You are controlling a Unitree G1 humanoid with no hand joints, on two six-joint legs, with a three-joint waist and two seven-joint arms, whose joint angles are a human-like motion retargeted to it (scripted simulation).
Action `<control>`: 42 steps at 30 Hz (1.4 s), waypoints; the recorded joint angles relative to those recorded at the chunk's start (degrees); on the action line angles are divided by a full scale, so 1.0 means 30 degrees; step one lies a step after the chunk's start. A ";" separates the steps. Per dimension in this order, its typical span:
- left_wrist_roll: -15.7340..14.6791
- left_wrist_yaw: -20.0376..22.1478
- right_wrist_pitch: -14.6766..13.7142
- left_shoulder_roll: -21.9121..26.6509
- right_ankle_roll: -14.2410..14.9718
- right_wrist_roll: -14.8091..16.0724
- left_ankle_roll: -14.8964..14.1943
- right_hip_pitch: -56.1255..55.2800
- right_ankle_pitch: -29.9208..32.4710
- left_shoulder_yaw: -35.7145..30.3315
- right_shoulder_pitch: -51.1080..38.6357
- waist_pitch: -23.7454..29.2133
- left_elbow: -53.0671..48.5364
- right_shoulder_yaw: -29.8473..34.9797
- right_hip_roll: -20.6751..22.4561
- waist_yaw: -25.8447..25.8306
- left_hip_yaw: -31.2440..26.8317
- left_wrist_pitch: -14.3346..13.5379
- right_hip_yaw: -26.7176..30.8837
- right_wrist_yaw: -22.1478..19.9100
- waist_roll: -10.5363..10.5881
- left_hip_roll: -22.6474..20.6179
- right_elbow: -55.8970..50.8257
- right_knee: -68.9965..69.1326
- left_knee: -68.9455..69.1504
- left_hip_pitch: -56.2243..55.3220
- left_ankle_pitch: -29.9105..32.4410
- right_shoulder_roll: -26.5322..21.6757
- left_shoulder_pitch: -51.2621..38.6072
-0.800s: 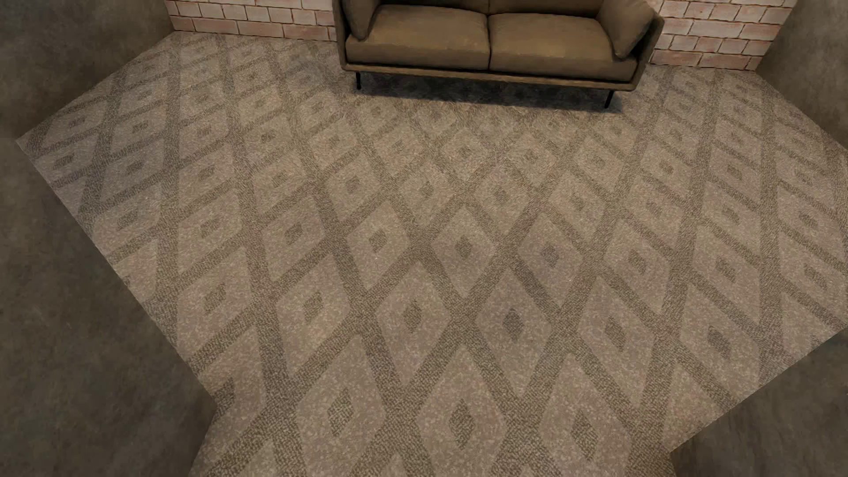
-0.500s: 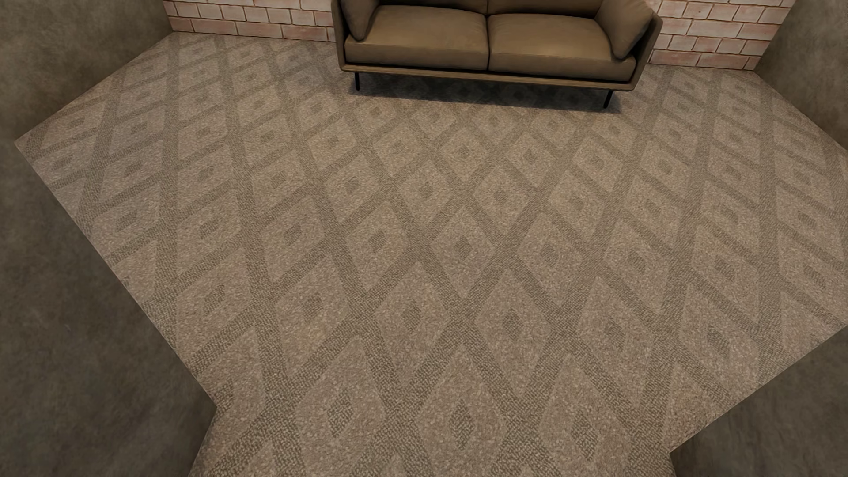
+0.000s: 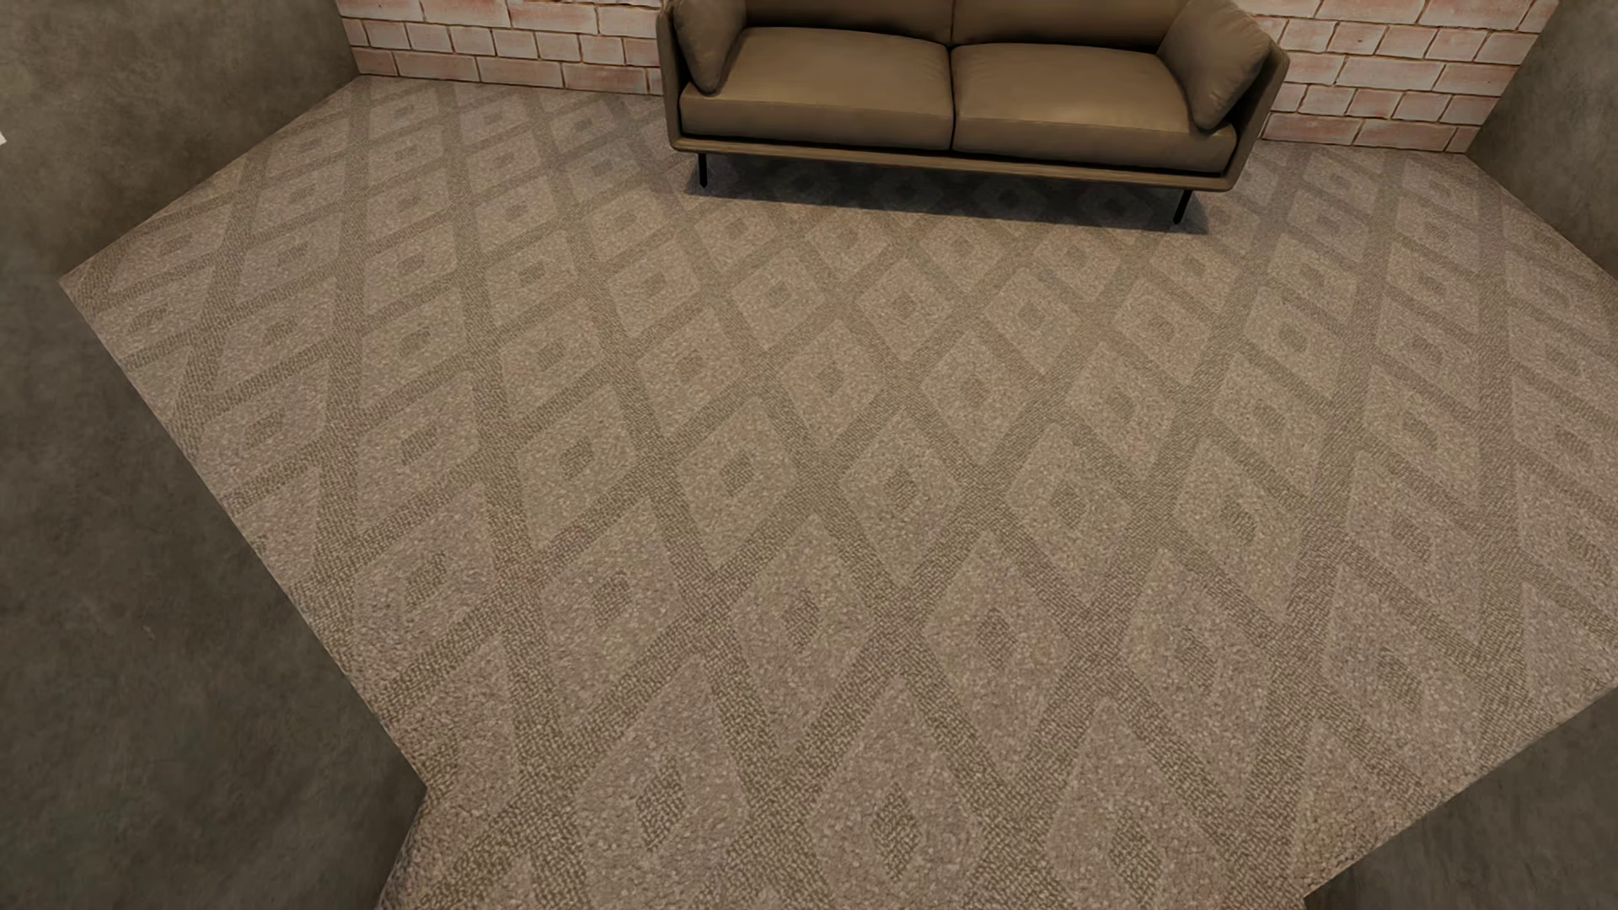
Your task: Go to the dark sofa
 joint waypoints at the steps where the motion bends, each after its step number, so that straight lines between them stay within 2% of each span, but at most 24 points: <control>1: 0.0000 0.0000 0.0000 -0.0071 0.0000 0.0000 0.0000 0.0095 -0.0313 0.0258 0.0148 -0.0130 0.0091 -0.0252 0.0009 0.0085 0.0000 0.0000 0.0000 0.0000 0.0035 -0.0075 0.0285 0.0029 0.0154 -0.0032 -0.0236 0.0012 0.0104; 4: 0.0000 0.0000 0.0000 0.0187 0.0000 0.0000 0.0000 0.0537 -0.1134 0.0421 0.0537 -0.0319 -0.0052 -0.0729 -0.0033 0.0279 0.0000 0.0000 0.0000 0.0000 0.0031 -0.0165 0.0543 0.0012 0.0079 0.0375 -0.1626 -0.0067 0.0244; 6: 0.0000 0.0000 0.0000 0.0264 0.0000 0.0000 0.0000 -0.0493 -0.0805 0.0350 0.0773 -0.0338 0.0347 -0.1068 -0.0193 -0.0238 0.0000 0.0000 0.0000 0.0000 -0.0115 -0.0376 -0.0169 0.1445 0.0121 0.0406 -0.2374 -0.0211 0.0133; 10: 0.0000 0.0000 0.0000 0.0684 0.0000 0.0000 0.0000 -0.7679 0.0365 0.0555 0.0021 0.0504 -0.0113 -0.1295 -0.0538 -0.0550 0.0000 0.0000 0.0000 0.0000 -0.1078 -0.1195 0.0139 1.0409 0.0199 0.0688 -0.3340 0.0286 -0.0517; 12: 0.0000 0.0000 0.0000 0.0365 0.0000 0.0000 0.0000 -1.1089 0.0537 0.1241 0.0201 0.0623 -0.0474 -0.1607 -0.0308 -0.1436 0.0000 0.0000 0.0000 0.0000 -0.1070 -0.1080 0.0457 1.2635 -0.0490 0.1282 -0.4105 0.0500 -0.1236; 17: 0.0000 0.0000 0.0000 -0.0229 0.0000 0.0000 0.0000 -1.5757 0.3731 0.2647 0.1690 0.1318 -0.6195 -0.2471 -0.0532 -0.3207 0.0000 0.0000 0.0000 0.0000 -0.0512 -0.0170 0.1698 0.6895 -0.1568 0.3904 -0.6114 0.0303 -0.3018; 19: 0.0000 0.0000 0.0000 -0.0465 0.0000 0.0000 0.0000 -1.6074 0.5209 0.2973 0.1807 0.1711 -0.8403 -0.3031 -0.1087 -0.3321 0.0000 0.0000 0.0000 0.0000 -0.0554 -0.0009 0.2978 0.3983 -0.1213 0.5497 -0.7404 0.0296 -0.4093; 21: 0.0000 0.0000 0.0000 -0.0787 0.0000 0.0000 0.0000 -1.5942 0.5528 0.3146 0.1811 0.1631 -0.9793 -0.4074 -0.1605 -0.3784 0.0000 0.0000 0.0000 0.0000 -0.0406 0.0377 0.4133 0.2937 -0.0995 0.6964 -0.8105 0.0278 -0.4809; 23: 0.0000 0.0000 0.0000 -0.0988 0.0000 0.0000 0.0000 -1.6047 0.8246 0.2895 0.1778 0.1220 -1.0402 -0.4178 -0.1417 -0.4051 0.0000 0.0000 0.0000 0.0000 0.0322 0.1173 0.4768 0.4463 -0.1452 0.7555 -0.5978 -0.0037 -0.4953; 24: 0.0000 0.0000 0.0000 -0.0958 0.0000 0.0000 0.0000 -1.6121 0.8724 0.2661 0.1421 0.1300 -1.0265 -0.3908 -0.0852 -0.3967 0.0000 0.0000 0.0000 0.0000 0.0701 0.1418 0.5144 0.5660 -0.1080 0.7536 -0.2980 -0.0163 -0.4785; 26: 0.0000 0.0000 0.0000 -0.0310 0.0000 0.0000 0.0000 -1.4563 0.7615 0.1460 0.0464 0.1640 -0.8992 -0.3149 0.0308 -0.3222 0.0000 0.0000 0.0000 0.0000 0.0781 0.1312 0.4938 0.6422 0.4517 0.5099 0.7045 -0.0311 -0.4502; 27: 0.0000 0.0000 0.0000 0.0085 0.0000 0.0000 0.0000 -1.3417 0.6750 0.0396 0.0013 0.1714 -0.7911 -0.2724 0.0705 -0.2850 0.0000 0.0000 0.0000 0.0000 0.0972 0.1256 0.4374 0.6475 0.9027 0.2675 0.9773 -0.0466 -0.4594; 28: 0.0000 0.0000 0.0000 0.0377 0.0000 0.0000 0.0000 -1.2000 0.5996 -0.0612 -0.0372 0.1843 -0.6840 -0.2433 0.0961 -0.2639 0.0000 0.0000 0.0000 0.0000 0.1126 0.1192 0.3531 0.6383 1.3588 0.0487 0.8865 -0.0650 -0.4581; 29: 0.0000 0.0000 0.0000 0.0533 0.0000 0.0000 0.0000 -1.0403 0.5417 -0.1320 -0.0662 0.1970 -0.5873 -0.2479 0.1068 -0.2331 0.0000 0.0000 0.0000 0.0000 0.1216 0.1187 0.2319 0.6075 1.6855 -0.1671 0.7017 -0.0780 -0.4370; 30: 0.0000 0.0000 0.0000 0.0653 0.0000 0.0000 0.0000 -0.8872 0.4956 -0.1689 -0.0810 0.1864 -0.4970 -0.2617 0.1129 -0.1844 0.0000 0.0000 0.0000 0.0000 0.1156 0.1116 0.0814 0.5456 1.8594 -0.3905 0.5932 -0.0850 -0.3911; 31: 0.0000 0.0000 0.0000 0.0749 0.0000 0.0000 0.0000 -0.7258 0.4513 -0.1676 -0.0928 0.1763 -0.4087 -0.2764 0.1271 -0.1289 0.0000 0.0000 0.0000 0.0000 0.1006 0.1052 -0.0700 0.4652 1.8662 -0.5809 0.5787 -0.0834 -0.3252; 33: 0.0000 0.0000 0.0000 0.0995 0.0000 0.0000 0.0000 -0.3804 0.3463 -0.1037 -0.1213 0.1753 -0.2487 -0.3223 0.1542 -0.0092 0.0000 0.0000 0.0000 0.0000 0.0573 0.0905 -0.3529 0.3002 1.4435 -0.8165 0.7729 -0.0627 -0.1574; 35: 0.0000 0.0000 0.0000 0.1039 0.0000 0.0000 0.0000 -0.0811 0.2258 0.0315 -0.1646 0.1575 -0.1058 -0.3682 0.1483 0.0886 0.0000 0.0000 0.0000 0.0000 0.0228 0.0743 -0.5906 0.1929 0.7291 -0.9190 0.9710 -0.0463 0.0177; 36: 0.0000 0.0000 0.0000 0.0911 0.0000 0.0000 0.0000 0.0814 0.1677 0.1093 -0.1860 0.1579 -0.0373 -0.3881 0.1625 0.1280 0.0000 0.0000 0.0000 0.0000 0.0358 0.0827 -0.6910 0.1414 0.3721 -0.9041 0.9224 -0.0483 0.0966; 37: 0.0000 0.0000 0.0000 0.0735 0.0000 0.0000 0.0000 0.2432 0.1085 0.1785 -0.2020 0.1541 0.0250 -0.4135 0.1815 0.1596 0.0000 0.0000 0.0000 0.0000 0.0592 0.0976 -0.7772 0.0964 0.0699 -0.8719 0.6765 -0.0520 0.1666; 38: 0.0000 0.0000 0.0000 0.0542 0.0000 0.0000 0.0000 0.3964 0.0614 0.2408 -0.2093 0.1468 0.0789 -0.4384 0.1837 0.1914 0.0000 0.0000 0.0000 0.0000 0.0793 0.1139 -0.8479 0.0710 -0.0785 -0.8349 0.2636 -0.0543 0.2300; 39: 0.0000 0.0000 0.0000 0.0360 0.0000 0.0000 0.0000 0.4992 0.0435 0.3021 -0.2116 0.1263 0.1185 -0.4620 0.1711 0.2328 0.0000 0.0000 0.0000 0.0000 0.0856 0.1214 -0.8954 0.0738 -0.0518 -0.8367 0.0238 -0.0518 0.2814; 41: 0.0000 0.0000 0.0000 0.0084 0.0000 0.0000 0.0000 0.6306 0.2107 0.3869 -0.1732 0.0677 0.1909 -0.4672 0.0882 0.3566 0.0000 0.0000 0.0000 0.0000 0.0624 0.1285 -0.8815 0.1630 0.0017 -0.8996 -0.0093 -0.0316 0.3745; 42: 0.0000 0.0000 0.0000 -0.0063 0.0000 0.0000 0.0000 0.6239 0.4721 0.4204 -0.1381 0.0173 0.2174 -0.4394 0.0168 0.4002 0.0000 0.0000 0.0000 0.0000 0.0363 0.1219 -0.8411 0.2915 0.0119 -0.9340 0.3713 -0.0244 0.4132</control>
